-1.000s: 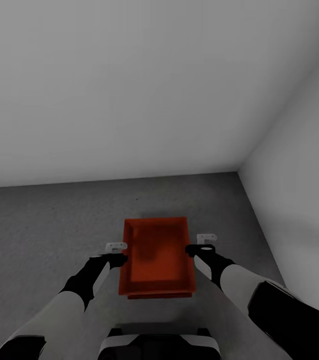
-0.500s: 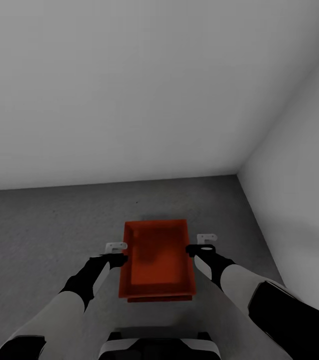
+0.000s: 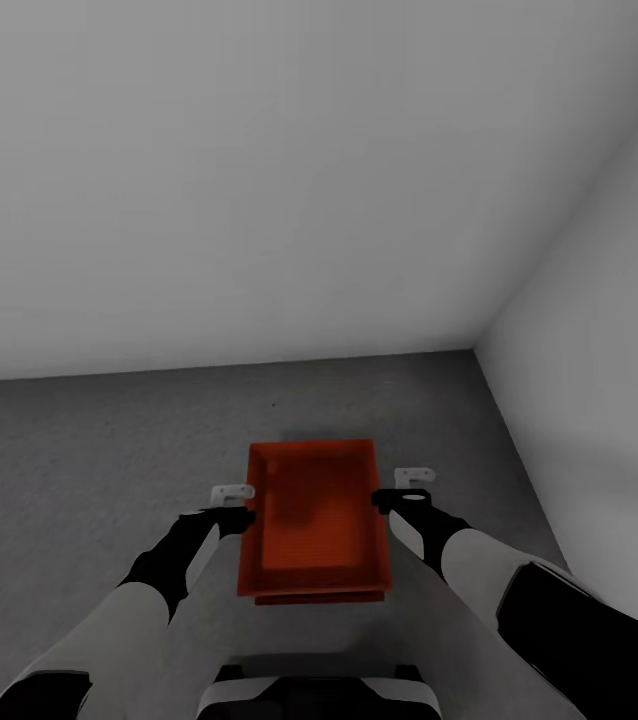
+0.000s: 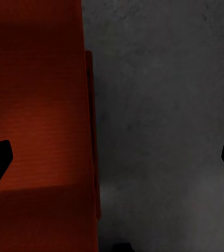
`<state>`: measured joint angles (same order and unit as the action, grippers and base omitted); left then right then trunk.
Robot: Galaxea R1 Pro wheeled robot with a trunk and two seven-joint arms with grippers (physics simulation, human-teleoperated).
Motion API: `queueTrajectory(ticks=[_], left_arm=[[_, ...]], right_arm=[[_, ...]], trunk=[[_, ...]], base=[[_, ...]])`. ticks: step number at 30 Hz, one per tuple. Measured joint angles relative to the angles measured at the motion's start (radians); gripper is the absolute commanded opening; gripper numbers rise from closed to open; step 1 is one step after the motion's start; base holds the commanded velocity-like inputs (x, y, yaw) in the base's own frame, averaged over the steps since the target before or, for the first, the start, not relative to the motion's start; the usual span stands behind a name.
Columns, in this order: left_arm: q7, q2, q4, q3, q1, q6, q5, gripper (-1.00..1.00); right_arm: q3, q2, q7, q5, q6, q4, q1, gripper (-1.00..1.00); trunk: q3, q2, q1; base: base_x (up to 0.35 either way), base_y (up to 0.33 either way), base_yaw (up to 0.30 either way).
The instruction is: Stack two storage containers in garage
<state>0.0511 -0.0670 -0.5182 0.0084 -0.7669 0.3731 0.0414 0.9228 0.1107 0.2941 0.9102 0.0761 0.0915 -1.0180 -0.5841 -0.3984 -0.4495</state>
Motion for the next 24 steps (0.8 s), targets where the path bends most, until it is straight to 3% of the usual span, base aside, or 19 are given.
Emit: queueTrajectory(ticks=[24], left_arm=[[0.000, 0.000, 0.000, 0.000, 0.000, 0.000, 0.000, 1.00]], right_arm=[[0.000, 0.000, 0.000, 0.000, 0.000, 0.000, 0.000, 1.00]], trunk=[[0.000, 0.000, 0.000]], base=[[0.000, 0.000, 0.000]])
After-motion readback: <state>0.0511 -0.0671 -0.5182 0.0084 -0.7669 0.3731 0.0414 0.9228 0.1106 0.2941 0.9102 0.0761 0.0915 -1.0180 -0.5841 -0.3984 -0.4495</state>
